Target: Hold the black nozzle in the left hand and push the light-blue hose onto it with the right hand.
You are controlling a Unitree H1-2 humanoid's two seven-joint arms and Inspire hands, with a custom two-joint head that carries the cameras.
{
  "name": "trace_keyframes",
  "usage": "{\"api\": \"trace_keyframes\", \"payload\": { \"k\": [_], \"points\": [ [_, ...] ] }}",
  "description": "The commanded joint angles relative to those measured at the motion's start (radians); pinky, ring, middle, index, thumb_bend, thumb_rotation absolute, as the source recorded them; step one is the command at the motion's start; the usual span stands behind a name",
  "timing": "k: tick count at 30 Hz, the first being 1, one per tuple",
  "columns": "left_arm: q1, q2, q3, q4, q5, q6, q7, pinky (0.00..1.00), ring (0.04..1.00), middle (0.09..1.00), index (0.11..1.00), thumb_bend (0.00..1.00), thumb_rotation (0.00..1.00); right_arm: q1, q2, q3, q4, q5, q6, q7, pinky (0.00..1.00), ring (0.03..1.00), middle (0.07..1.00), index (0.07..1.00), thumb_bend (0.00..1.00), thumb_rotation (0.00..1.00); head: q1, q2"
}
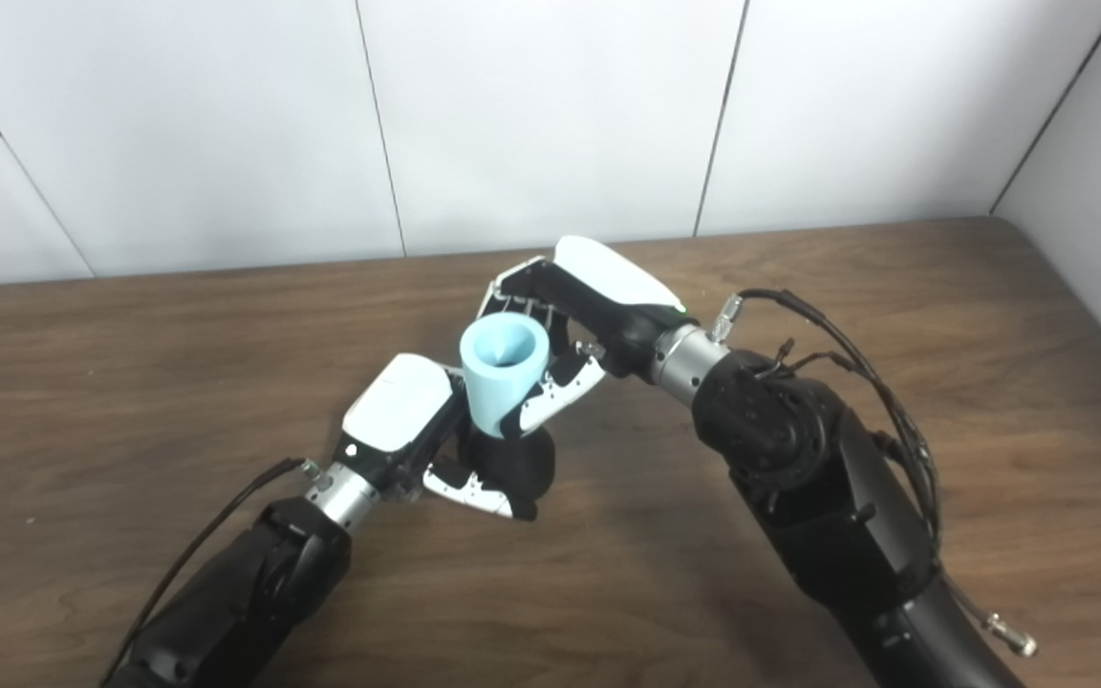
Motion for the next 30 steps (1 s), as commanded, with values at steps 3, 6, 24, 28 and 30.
{"api": "trace_keyframes", "payload": {
  "k": [3, 6, 24, 28, 30],
  "points": [
    [0.085, 0.024, -0.039, 0.045, 0.028, 0.011, -0.067, 0.24, 0.326, 0.47, 0.482, 0.53, 0.0, 0.016, -0.019, -0.007, 0.029, -0.033, 0.057, 0.008, 0.32, 0.4, 0.481, 0.502, 0.52, 0.0, 0.0, 0.004],
    [0.085, 0.023, -0.039, 0.046, 0.029, 0.013, -0.065, 0.25, 0.33, 0.4, 0.494, 0.52, 0.0, 0.019, -0.022, -0.004, 0.024, -0.033, 0.06, 0.016, 0.3, 0.389, 0.473, 0.527, 0.52, 0.0, 0.0, 0.004],
    [0.078, 0.014, -0.042, 0.06, 0.024, 0.022, -0.069, 0.24, 0.333, 0.393, 0.495, 0.52, 0.0, -0.023, -0.172, 0.007, -0.051, 0.128, -0.107, 0.096, 0.82, 0.994, 0.997, 0.999, 1.0, 0.38, 0.004, -0.002],
    [0.077, 0.019, -0.043, 0.06, 0.028, 0.023, -0.071, 0.25, 0.335, 0.392, 0.496, 0.52, 0.0, -0.021, -0.189, -0.007, -0.061, 0.111, -0.121, 0.093, 0.97, 1.0, 1.0, 1.0, 1.0, 0.4, 0.004, -0.003],
    [0.077, 0.022, -0.044, 0.06, 0.03, 0.023, -0.071, 0.25, 0.336, 0.392, 0.496, 0.52, 0.0, -0.02, -0.19, -0.013, -0.066, 0.104, -0.1, 0.102, 0.99, 1.0, 1.0, 1.0, 1.0, 0.41, 0.003, -0.004]
  ]
}}
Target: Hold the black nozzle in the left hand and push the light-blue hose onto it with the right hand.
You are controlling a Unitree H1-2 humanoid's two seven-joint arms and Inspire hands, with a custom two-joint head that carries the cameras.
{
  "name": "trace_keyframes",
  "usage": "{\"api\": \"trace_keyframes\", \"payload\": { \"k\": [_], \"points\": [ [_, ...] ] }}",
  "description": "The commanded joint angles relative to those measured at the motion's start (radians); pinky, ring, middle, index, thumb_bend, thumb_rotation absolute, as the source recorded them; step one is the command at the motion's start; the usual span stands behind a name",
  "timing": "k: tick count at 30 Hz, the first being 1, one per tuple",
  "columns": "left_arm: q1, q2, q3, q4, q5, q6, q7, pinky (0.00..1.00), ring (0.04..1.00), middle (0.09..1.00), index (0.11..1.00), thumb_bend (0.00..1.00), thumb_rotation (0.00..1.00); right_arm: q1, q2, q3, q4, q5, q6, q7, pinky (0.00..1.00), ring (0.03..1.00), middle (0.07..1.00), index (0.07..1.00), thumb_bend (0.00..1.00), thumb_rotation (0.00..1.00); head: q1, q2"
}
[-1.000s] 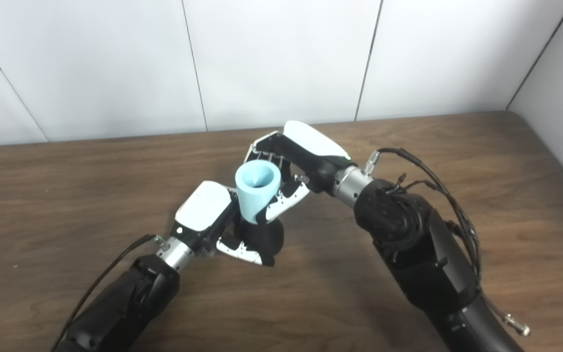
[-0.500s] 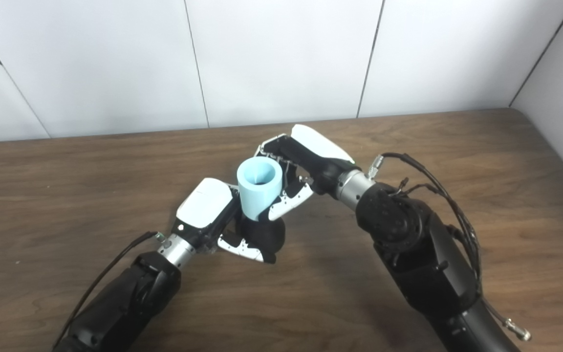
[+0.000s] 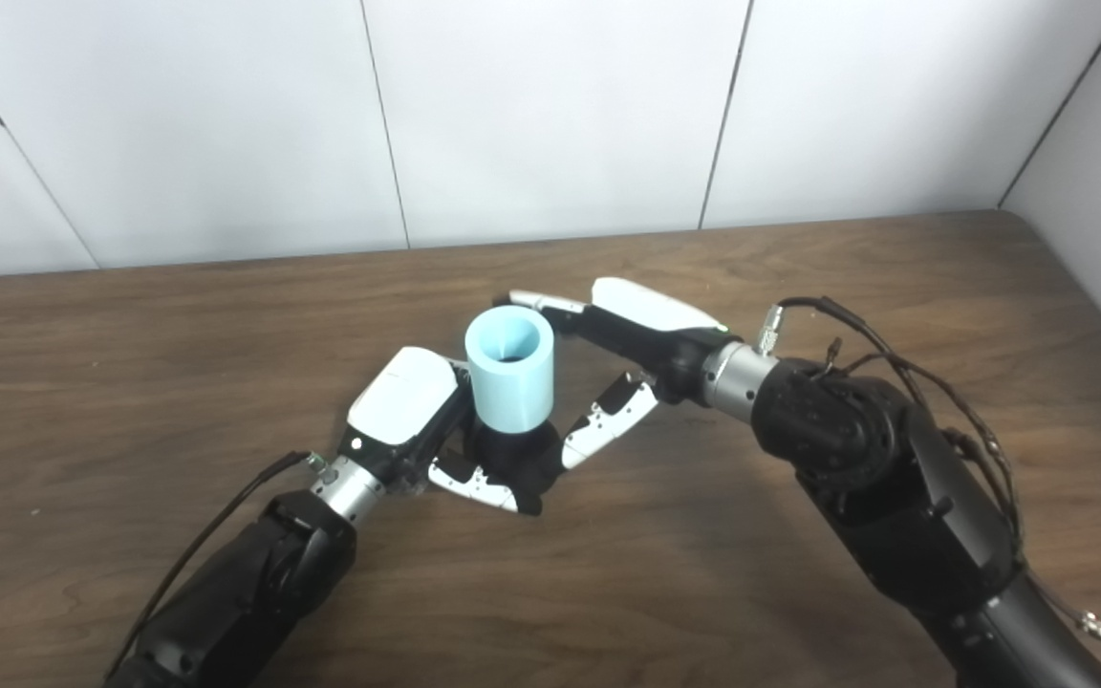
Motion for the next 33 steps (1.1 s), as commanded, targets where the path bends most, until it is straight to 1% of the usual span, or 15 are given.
{"api": "trace_keyframes", "payload": {
  "k": [1, 6, 8, 9, 12, 14, 16, 18, 20, 24, 27, 28, 30, 31, 33],
  "points": [
    [0.079, 0.027, -0.039, 0.064, 0.034, 0.018, -0.071, 0.25, 0.336, 0.392, 0.496, 0.52, 0.0, -0.033, -0.029, -0.031, -0.034, -0.006, 0.02, -0.003, 0.99, 1.0, 1.0, 1.0, 1.0, 0.41, -0.002, 0.001],
    [0.079, 0.029, -0.037, 0.061, 0.024, 0.013, -0.077, 0.25, 0.334, 0.392, 0.495, 0.52, 0.0, -0.033, -0.04, -0.03, -0.034, -0.04, 0.1, 0.027, 0.96, 1.0, 1.0, 1.0, 1.0, 0.39, -0.001, 0.002],
    [0.078, 0.029, -0.036, 0.058, 0.024, 0.013, -0.079, 0.25, 0.332, 0.456, 0.485, 0.53, 0.0, -0.03, -0.05, -0.032, -0.035, -0.059, 0.109, 0.026, 0.91, 1.0, 1.0, 1.0, 1.0, 0.38, 0.001, 0.003],
    [0.077, 0.029, -0.038, 0.059, 0.028, 0.013, -0.075, 0.25, 0.33, 0.464, 0.484, 0.53, 0.0, -0.027, -0.055, -0.037, -0.038, -0.068, 0.1, 0.016, 0.9, 1.0, 1.0, 1.0, 1.0, 0.38, 0.001, 0.004],
    [0.075, 0.03, -0.04, 0.062, 0.034, 0.015, -0.073, 0.24, 0.324, 0.471, 0.483, 0.53, 0.0, -0.024, -0.062, -0.051, -0.038, -0.08, 0.053, -0.012, 0.96, 1.0, 1.0, 1.0, 1.0, 0.41, -0.001, 0.006],
    [0.073, 0.031, -0.041, 0.064, 0.032, 0.015, -0.077, 0.24, 0.331, 0.409, 0.492, 0.52, 0.0, -0.023, -0.068, -0.059, -0.036, -0.079, 0.003, -0.033, 0.99, 1.0, 1.0, 1.0, 1.0, 0.44, -0.002, 0.006],
    [0.071, 0.031, -0.041, 0.069, 0.031, 0.011, -0.076, 0.24, 0.329, 0.396, 0.493, 0.52, 0.0, -0.017, -0.08, -0.077, -0.035, -0.053, -0.078, -0.054, 1.0, 1.0, 1.0, 1.0, 1.0, 0.47, -0.003, 0.004],
    [0.071, 0.031, -0.04, 0.07, 0.028, 0.01, -0.076, 0.23, 0.321, 0.391, 0.492, 0.52, 0.0, -0.012, -0.085, -0.09, -0.037, -0.032, -0.137, -0.067, 1.0, 1.0, 1.0, 1.0, 1.0, 0.51, -0.001, 0.003],
    [0.071, 0.03, -0.039, 0.068, 0.024, 0.012, -0.081, 0.23, 0.317, 0.451, 0.484, 0.53, 0.0, -0.008, -0.083, -0.099, -0.041, -0.016, -0.181, -0.074, 1.0, 1.0, 1.0, 1.0, 1.0, 0.52, 0.0, 0.003],
    [0.072, 0.028, -0.039, 0.069, 0.021, 0.01, -0.077, 0.24, 0.322, 0.471, 0.482, 0.53, 0.0, -0.002, -0.071, -0.104, -0.073, -0.001, -0.273, -0.093, 1.0, 1.0, 1.0, 1.0, 1.0, 0.52, 0.002, 0.003],
    [0.073, 0.03, -0.039, 0.065, 0.019, 0.014, -0.086, 0.24, 0.323, 0.472, 0.481, 0.53, 0.0, -0.004, -0.06, -0.102, -0.101, 0.003, -0.302, -0.09, 1.0, 1.0, 1.0, 1.0, 1.0, 0.54, 0.001, 0.004],
    [0.073, 0.031, -0.039, 0.06, 0.019, 0.02, -0.095, 0.24, 0.325, 0.433, 0.487, 0.52, 0.0, -0.006, -0.056, -0.101, -0.111, 0.006, -0.302, -0.083, 1.0, 1.0, 1.0, 1.0, 1.0, 0.55, 0.001, 0.004],
    [0.073, 0.031, -0.039, 0.056, 0.019, 0.024, -0.102, 0.24, 0.327, 0.401, 0.491, 0.52, 0.0, -0.012, -0.053, -0.096, -0.129, 0.007, -0.298, -0.069, 1.0, 1.0, 1.0, 1.0, 1.0, 0.55, 0.002, 0.004],
    [0.073, 0.031, -0.038, 0.059, 0.018, 0.019, -0.095, 0.24, 0.323, 0.435, 0.487, 0.52, 0.0, -0.016, -0.053, -0.091, -0.138, 0.004, -0.294, -0.059, 1.0, 1.0, 1.0, 1.0, 1.0, 0.55, 0.003, 0.005],
    [0.073, 0.03, -0.037, 0.065, 0.016, 0.01, -0.083, 0.23, 0.319, 0.464, 0.483, 0.53, 0.0, -0.022, -0.053, -0.083, -0.152, -0.001, -0.285, -0.045, 1.0, 1.0, 1.0, 1.0, 1.0, 0.55, 0.003, 0.005]
  ]
}}
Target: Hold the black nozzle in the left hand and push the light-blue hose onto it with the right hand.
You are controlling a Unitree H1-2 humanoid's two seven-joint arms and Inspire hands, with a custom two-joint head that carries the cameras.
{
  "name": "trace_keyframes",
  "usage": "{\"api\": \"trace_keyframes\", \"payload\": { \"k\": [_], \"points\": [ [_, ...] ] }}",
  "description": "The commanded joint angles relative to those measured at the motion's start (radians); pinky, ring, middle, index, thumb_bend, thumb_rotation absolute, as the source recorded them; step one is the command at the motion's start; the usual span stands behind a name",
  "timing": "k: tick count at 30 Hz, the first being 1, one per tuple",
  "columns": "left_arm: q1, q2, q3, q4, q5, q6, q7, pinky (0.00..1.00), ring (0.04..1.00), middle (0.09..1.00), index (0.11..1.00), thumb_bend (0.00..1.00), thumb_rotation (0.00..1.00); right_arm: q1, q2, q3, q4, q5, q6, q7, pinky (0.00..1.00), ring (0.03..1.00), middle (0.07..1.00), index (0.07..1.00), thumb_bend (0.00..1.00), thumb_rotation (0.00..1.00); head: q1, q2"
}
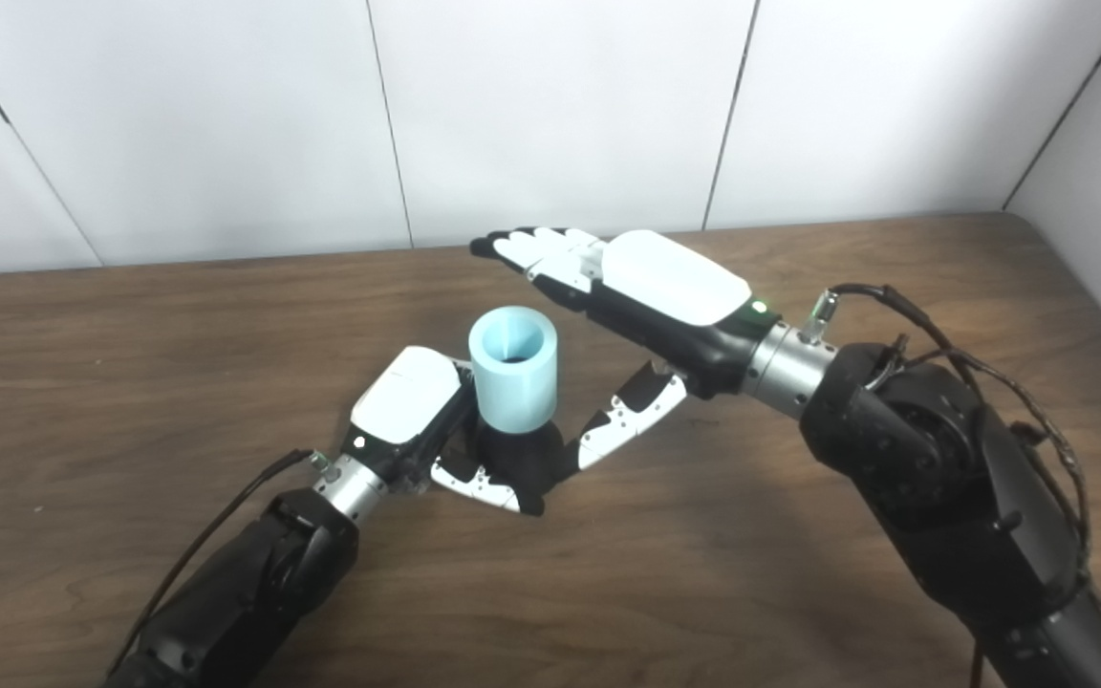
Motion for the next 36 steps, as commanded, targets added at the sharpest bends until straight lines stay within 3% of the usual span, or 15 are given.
{"api": "trace_keyframes", "payload": {
  "k": [1, 3, 5, 6, 10, 15, 20, 22, 29, 32, 36],
  "points": [
    [0.075, 0.028, -0.036, 0.067, 0.026, 0.007, -0.071, 0.23, 0.316, 0.468, 0.482, 0.53, 0.0, -0.044, -0.004, -0.004, -0.044, 0.002, -0.007, 0.008, 1.0, 1.0, 1.0, 1.0, 1.0, 0.56, -0.003, 0.0],
    [0.073, 0.028, -0.038, 0.07, 0.029, 0.004, -0.065, 0.23, 0.317, 0.471, 0.482, 0.53, 0.0, -0.047, -0.004, 0.003, -0.048, -0.007, -0.009, 0.02, 1.0, 1.0, 1.0, 1.0, 1.0, 0.57, -0.003, 0.0],
    [0.073, 0.028, -0.039, 0.069, 0.03, 0.008, -0.071, 0.23, 0.32, 0.472, 0.482, 0.53, 0.0, -0.046, -0.011, 0.014, -0.045, -0.016, -0.025, 0.033, 1.0, 1.0, 1.0, 1.0, 0.98, 0.69, -0.001, -0.001],
    [0.073, 0.028, -0.039, 0.069, 0.03, 0.01, -0.074, 0.24, 0.323, 0.424, 0.489, 0.52, 0.0, -0.046, -0.015, 0.021, -0.044, -0.021, -0.031, 0.04, 1.0, 1.0, 1.0, 1.0, 0.94, 0.76, -0.001, -0.001],
    [0.072, 0.028, -0.038, 0.072, 0.029, 0.01, -0.073, 0.23, 0.323, 0.469, 0.482, 0.53, 0.0, -0.047, -0.024, 0.044, -0.038, -0.036, -0.05, 0.069, 1.0, 1.0, 1.0, 1.0, 0.86, 0.9, -0.002, -0.002],
    [0.072, 0.029, -0.037, 0.063, 0.026, 0.017, -0.087, 0.23, 0.317, 0.472, 0.482, 0.53, 0.0, -0.048, -0.025, 0.071, -0.015, -0.063, -0.086, 0.093, 1.0, 1.0, 1.0, 1.0, 0.87, 0.93, -0.001, 0.001],
    [0.072, 0.032, -0.039, 0.061, 0.027, 0.016, -0.088, 0.23, 0.32, 0.472, 0.482, 0.53, 0.0, -0.049, -0.028, 0.093, -0.013, -0.088, -0.076, 0.135, 1.0, 1.0, 1.0, 1.0, 0.89, 0.96, -0.002, 0.002],
    [0.072, 0.032, -0.038, 0.062, 0.024, 0.014, -0.087, 0.23, 0.322, 0.424, 0.488, 0.52, 0.0, -0.046, -0.033, 0.099, -0.005, -0.094, -0.08, 0.145, 1.0, 1.0, 1.0, 1.0, 0.9, 0.96, -0.002, 0.002],
    [0.072, 0.031, -0.038, 0.063, 0.023, 0.015, -0.088, 0.24, 0.327, 0.472, 0.481, 0.53, 0.0, -0.037, -0.048, 0.129, 0.031, -0.135, -0.116, 0.159, 1.0, 1.0, 1.0, 0.982, 0.94, 0.99, -0.002, 0.004],
    [0.073, 0.031, -0.038, 0.059, 0.023, 0.018, -0.09, 0.24, 0.329, 0.425, 0.489, 0.52, 0.0, -0.033, -0.058, 0.139, 0.024, -0.157, -0.11, 0.179, 1.0, 1.0, 1.0, 0.984, 0.94, 0.99, -0.003, 0.009],
    [0.074, 0.03, -0.038, 0.053, 0.025, 0.024, -0.092, 0.24, 0.322, 0.467, 0.483, 0.53, 0.0, -0.003, -0.078, 0.129, 0.022, -0.164, -0.124, 0.156, 0.99, 1.0, 1.0, 0.979, 0.92, 0.96, 0.002, 0.013]
  ]
}}
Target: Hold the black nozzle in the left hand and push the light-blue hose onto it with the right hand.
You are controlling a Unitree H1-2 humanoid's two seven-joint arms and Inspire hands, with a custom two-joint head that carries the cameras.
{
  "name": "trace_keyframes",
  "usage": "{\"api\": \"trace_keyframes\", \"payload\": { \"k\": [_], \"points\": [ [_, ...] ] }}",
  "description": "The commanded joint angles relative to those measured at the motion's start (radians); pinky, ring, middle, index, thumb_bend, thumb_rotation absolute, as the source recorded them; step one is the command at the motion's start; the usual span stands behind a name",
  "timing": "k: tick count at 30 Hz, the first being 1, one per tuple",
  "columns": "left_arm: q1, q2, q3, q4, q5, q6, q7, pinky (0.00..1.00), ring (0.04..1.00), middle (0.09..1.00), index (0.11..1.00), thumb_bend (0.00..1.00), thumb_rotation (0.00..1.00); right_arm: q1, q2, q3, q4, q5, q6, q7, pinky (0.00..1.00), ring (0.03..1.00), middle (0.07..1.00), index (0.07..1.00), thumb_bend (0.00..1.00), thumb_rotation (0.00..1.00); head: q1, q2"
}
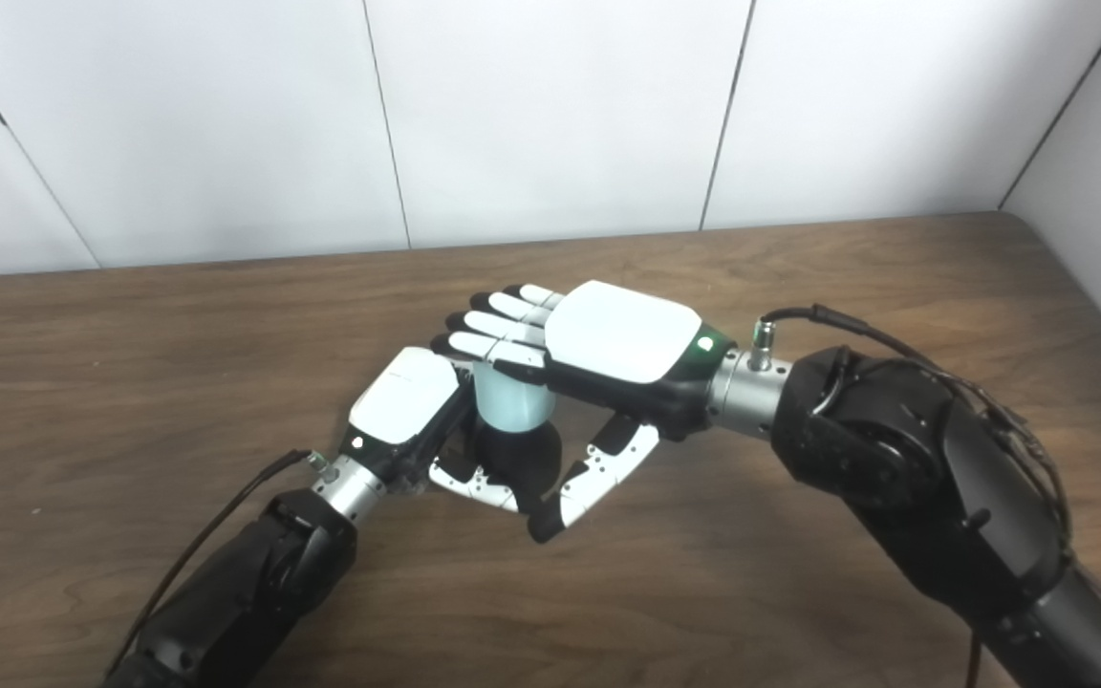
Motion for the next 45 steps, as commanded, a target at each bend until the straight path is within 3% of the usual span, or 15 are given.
{"api": "trace_keyframes", "payload": {
  "k": [1, 4, 6, 9, 11, 15, 19, 23, 25, 28, 29, 32, 42, 44, 45],
  "points": [
    [0.075, 0.027, -0.038, 0.054, 0.033, 0.022, -0.084, 0.23, 0.319, 0.469, 0.482, 0.53, 0.0, 0.042, -0.038, 0.005, 0.012, -0.013, -0.014, 0.028, 0.99, 1.0, 1.0, 0.978, 0.91, 0.95, -0.001, 0.001],
    [0.075, 0.025, -0.037, 0.059, 0.035, 0.021, -0.076, 0.23, 0.318, 0.472, 0.482, 0.53, 0.0, 0.077, -0.045, -0.011, 0.023, -0.012, -0.036, -0.01, 0.97, 1.0, 1.0, 0.971, 0.9, 0.93, -0.008, 0.001],
    [0.075, 0.025, -0.035, 0.059, 0.032, 0.025, -0.081, 0.23, 0.326, 0.413, 0.491, 0.52, 0.0, 0.097, -0.045, -0.018, 0.033, -0.012, -0.053, -0.035, 0.96, 1.0, 1.0, 0.97, 0.89, 0.92, -0.009, 0.002],
    [0.075, 0.023, -0.035, 0.062, 0.032, 0.024, -0.079, 0.24, 0.33, 0.395, 0.494, 0.52, 0.0, 0.109, -0.038, -0.019, 0.037, -0.022, -0.058, -0.049, 0.96, 1.0, 1.0, 0.979, 0.88, 0.93, -0.008, 0.002],
    [0.073, 0.023, -0.038, 0.064, 0.037, 0.023, -0.077, 0.24, 0.328, 0.456, 0.484, 0.53, 0.0, 0.109, -0.032, -0.014, 0.043, -0.023, -0.064, -0.06, 0.97, 1.0, 1.0, 0.985, 0.87, 0.93, -0.007, 0.002],
    [0.074, 0.021, -0.036, 0.061, 0.03, 0.024, -0.084, 0.24, 0.326, 0.471, 0.482, 0.53, 0.0, 0.103, -0.022, -0.006, 0.049, -0.024, -0.075, -0.069, 1.0, 1.0, 1.0, 0.992, 0.86, 0.93, -0.006, 0.006],
    [0.074, 0.021, -0.037, 0.056, 0.032, 0.029, -0.091, 0.24, 0.33, 0.396, 0.495, 0.52, 0.0, 0.09, -0.012, 0.007, 0.053, -0.025, -0.075, -0.064, 1.0, 1.0, 1.0, 0.993, 0.86, 0.93, -0.007, 0.008],
    [0.073, 0.02, -0.037, 0.055, 0.027, 0.026, -0.098, 0.25, 0.336, 0.393, 0.496, 0.52, 0.0, 0.073, 0.003, 0.03, 0.055, -0.029, -0.065, -0.049, 1.0, 1.0, 1.0, 0.989, 0.86, 0.92, -0.006, 0.01],
    [0.071, 0.019, -0.036, 0.06, 0.023, 0.022, -0.096, 0.24, 0.328, 0.451, 0.485, 0.53, 0.0, 0.062, 0.008, 0.043, 0.056, -0.028, -0.059, -0.04, 1.0, 1.0, 1.0, 0.987, 0.87, 0.92, -0.006, 0.01],
    [0.071, 0.017, -0.037, 0.059, 0.024, 0.024, -0.094, 0.24, 0.327, 0.47, 0.482, 0.53, 0.0, 0.044, 0.017, 0.065, 0.054, -0.03, -0.05, -0.026, 1.0, 1.0, 1.0, 0.995, 0.87, 0.91, -0.005, 0.012],
    [0.071, 0.016, -0.038, 0.057, 0.025, 0.028, -0.095, 0.24, 0.329, 0.423, 0.49, 0.52, 0.0, 0.038, 0.02, 0.072, 0.055, -0.029, -0.049, -0.021, 0.99, 1.0, 1.0, 0.998, 0.87, 0.91, -0.004, 0.012],
    [0.072, 0.014, -0.038, 0.051, 0.027, 0.036, -0.103, 0.24, 0.338, 0.395, 0.496, 0.52, 0.0, 0.026, 0.024, 0.085, 0.066, -0.027, -0.054, -0.018, 0.99, 1.0, 1.0, 0.994, 0.88, 0.91, 0.001, 0.015],
    [0.071, 0.021, -0.036, 0.056, 0.023, 0.029, -0.105, 0.25, 0.342, 0.393, 0.495, 0.52, 0.0, 0.021, 0.021, 0.098, 0.082, -0.028, -0.047, -0.015, 0.98, 1.0, 1.0, 0.981, 0.89, 0.91, 0.001, 0.013],
    [0.071, 0.024, -0.037, 0.052, 0.027, 0.033, -0.108, 0.25, 0.337, 0.451, 0.486, 0.53, 0.0, 0.022, 0.018, 0.097, 0.08, -0.029, -0.047, -0.015, 0.98, 1.0, 1.0, 0.983, 0.88, 0.92, 0.001, 0.012],
    [0.07, 0.024, -0.037, 0.052, 0.026, 0.031, -0.108, 0.24, 0.333, 0.416, 0.49, 0.52, 0.0, 0.022, 0.016, 0.095, 0.078, -0.027, -0.045, -0.013, 0.98, 1.0, 1.0, 0.985, 0.88, 0.92, 0.002, 0.012]
  ]
}}
